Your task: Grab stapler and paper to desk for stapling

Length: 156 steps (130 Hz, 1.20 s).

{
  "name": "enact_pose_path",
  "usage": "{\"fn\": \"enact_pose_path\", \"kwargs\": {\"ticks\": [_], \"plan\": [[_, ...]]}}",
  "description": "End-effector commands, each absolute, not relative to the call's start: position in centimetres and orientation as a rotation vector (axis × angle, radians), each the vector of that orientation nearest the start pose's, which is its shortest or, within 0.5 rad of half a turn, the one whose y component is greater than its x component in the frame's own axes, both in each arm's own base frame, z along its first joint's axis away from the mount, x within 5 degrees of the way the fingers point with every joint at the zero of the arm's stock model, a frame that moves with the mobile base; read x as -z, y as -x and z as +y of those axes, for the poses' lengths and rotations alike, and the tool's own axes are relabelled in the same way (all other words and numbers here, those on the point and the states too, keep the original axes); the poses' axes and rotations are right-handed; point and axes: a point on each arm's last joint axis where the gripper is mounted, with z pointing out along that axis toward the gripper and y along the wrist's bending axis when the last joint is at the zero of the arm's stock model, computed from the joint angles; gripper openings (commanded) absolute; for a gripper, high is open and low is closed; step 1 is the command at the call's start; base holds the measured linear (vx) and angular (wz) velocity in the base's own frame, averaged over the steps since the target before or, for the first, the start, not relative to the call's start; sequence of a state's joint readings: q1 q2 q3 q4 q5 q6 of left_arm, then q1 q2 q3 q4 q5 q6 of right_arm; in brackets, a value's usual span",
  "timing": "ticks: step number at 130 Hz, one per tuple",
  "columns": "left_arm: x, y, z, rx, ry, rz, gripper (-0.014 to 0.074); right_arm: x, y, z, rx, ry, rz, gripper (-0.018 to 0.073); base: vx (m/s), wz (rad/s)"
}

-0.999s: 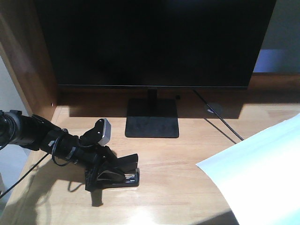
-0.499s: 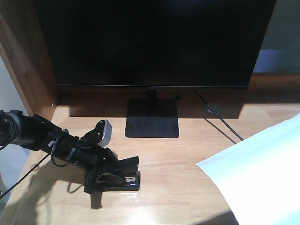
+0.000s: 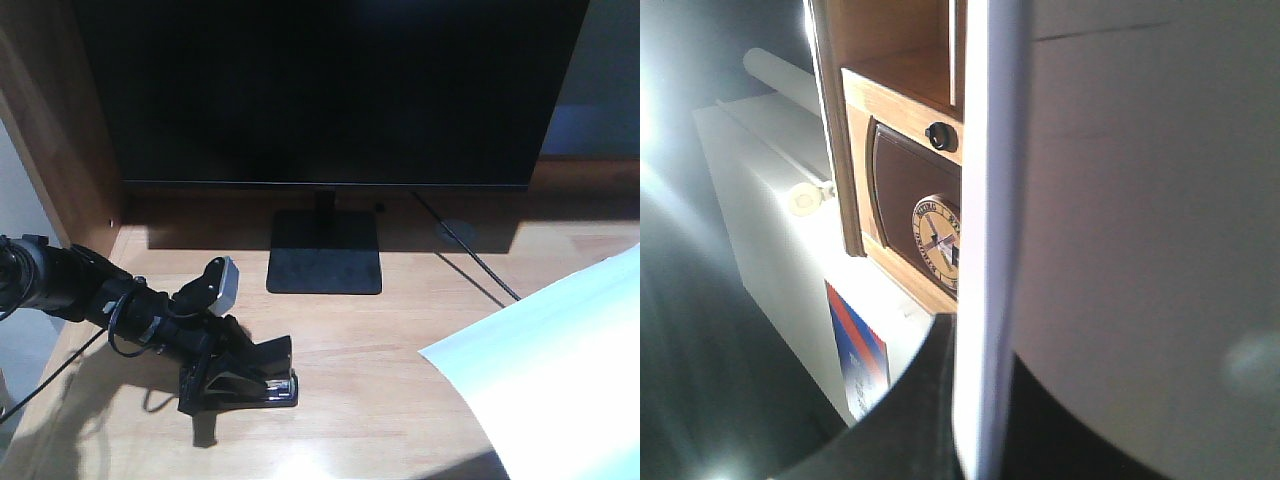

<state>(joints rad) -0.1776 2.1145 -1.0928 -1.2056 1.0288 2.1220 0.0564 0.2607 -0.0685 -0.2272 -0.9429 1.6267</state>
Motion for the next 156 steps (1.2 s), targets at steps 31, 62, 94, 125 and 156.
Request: {"fn": "enact_pose_path", "kwargs": {"ticks": [31, 62, 94, 125, 156], "plan": [[-12.8, -33.6, -14.1, 1.077, -1.417, 1.922, 0.0734, -30.5, -4.5, 1.9, -1.534, -0.346, 0.701, -0.0007, 0.00, 0.00], [-14.5, -33.8, -13.9, 1.012, -1.420, 1.889, 0.0692, -30.5, -4.5, 1.9, -1.534, -0.346, 0.701, -0.0007, 0.00, 0.00], [-18.1, -33.5, -13.6, 0.948, -1.408, 1.827, 0.0537, -30.5, -4.5, 1.9, -1.534, -0.346, 0.701, -0.0007, 0.00, 0.00], [-21.3, -32.8, -13.5, 0.915, -1.375, 1.794, 0.0335, -30.5, -4.5, 1.9, -1.534, -0.346, 0.701, -0.0007, 0.00, 0.00], [-23.0, -32.2, -13.4, 0.905, -1.388, 1.746, 0.0104, -30.5, -4.5, 1.9, -1.533, -0.348, 0.703, -0.0007, 0.00, 0.00]]}}
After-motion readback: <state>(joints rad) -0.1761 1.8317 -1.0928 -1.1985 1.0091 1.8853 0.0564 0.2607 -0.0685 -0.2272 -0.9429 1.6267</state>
